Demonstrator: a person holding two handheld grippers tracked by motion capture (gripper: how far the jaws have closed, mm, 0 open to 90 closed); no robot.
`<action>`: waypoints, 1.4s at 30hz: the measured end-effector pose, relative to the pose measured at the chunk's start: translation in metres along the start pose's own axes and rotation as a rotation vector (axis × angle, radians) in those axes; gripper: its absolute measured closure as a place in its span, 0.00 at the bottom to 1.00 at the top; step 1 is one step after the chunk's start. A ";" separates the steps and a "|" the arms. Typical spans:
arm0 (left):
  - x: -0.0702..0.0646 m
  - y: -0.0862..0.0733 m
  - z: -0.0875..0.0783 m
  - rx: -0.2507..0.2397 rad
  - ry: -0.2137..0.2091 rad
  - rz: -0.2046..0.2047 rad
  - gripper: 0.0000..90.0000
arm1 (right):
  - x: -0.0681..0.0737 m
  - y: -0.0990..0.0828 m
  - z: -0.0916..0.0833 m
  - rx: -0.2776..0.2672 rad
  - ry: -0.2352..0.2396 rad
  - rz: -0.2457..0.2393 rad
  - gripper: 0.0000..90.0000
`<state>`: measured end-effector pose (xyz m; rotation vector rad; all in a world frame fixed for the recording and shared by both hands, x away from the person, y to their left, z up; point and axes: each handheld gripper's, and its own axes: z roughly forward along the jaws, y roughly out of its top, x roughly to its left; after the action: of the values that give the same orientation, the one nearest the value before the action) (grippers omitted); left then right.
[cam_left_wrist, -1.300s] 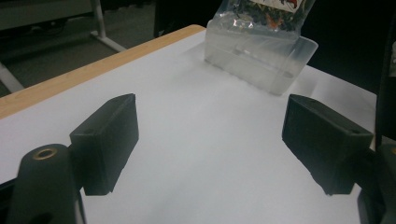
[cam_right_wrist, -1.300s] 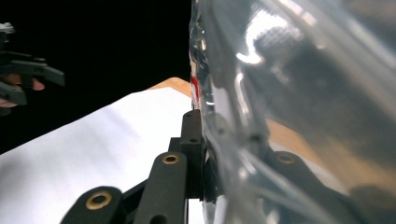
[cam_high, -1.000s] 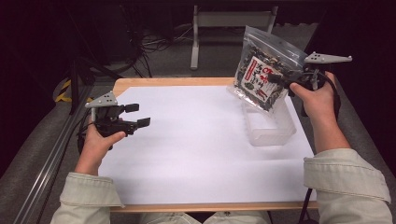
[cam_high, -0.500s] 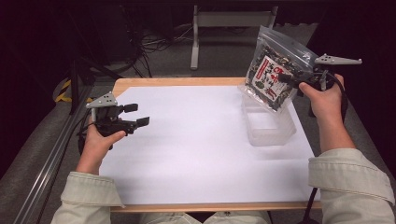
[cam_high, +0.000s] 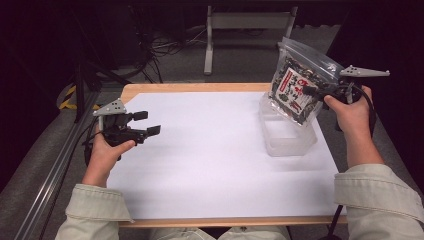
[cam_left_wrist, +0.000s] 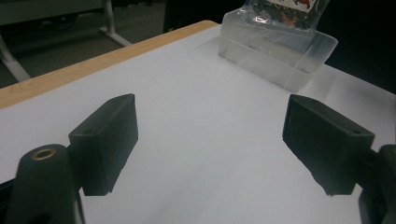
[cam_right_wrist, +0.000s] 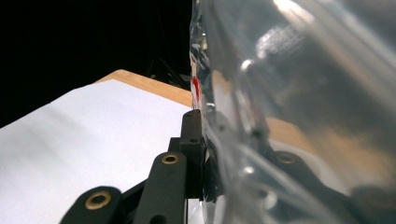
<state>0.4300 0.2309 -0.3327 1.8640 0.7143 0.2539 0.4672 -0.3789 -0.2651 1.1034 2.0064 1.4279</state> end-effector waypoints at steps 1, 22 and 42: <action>0.000 0.000 0.000 0.000 0.000 0.000 0.21 | -0.001 -0.002 0.000 -0.002 0.003 0.003 0.84; 0.001 -0.001 0.002 0.007 0.000 -0.011 0.21 | -0.007 -0.029 0.011 0.070 -0.007 -0.004 0.84; 0.001 -0.001 0.001 0.009 -0.001 -0.008 0.21 | -0.012 -0.056 0.024 0.063 -0.001 0.026 0.84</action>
<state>0.4308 0.2315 -0.3343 1.8696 0.7240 0.2449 0.4718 -0.3828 -0.3266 1.1608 2.0557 1.3855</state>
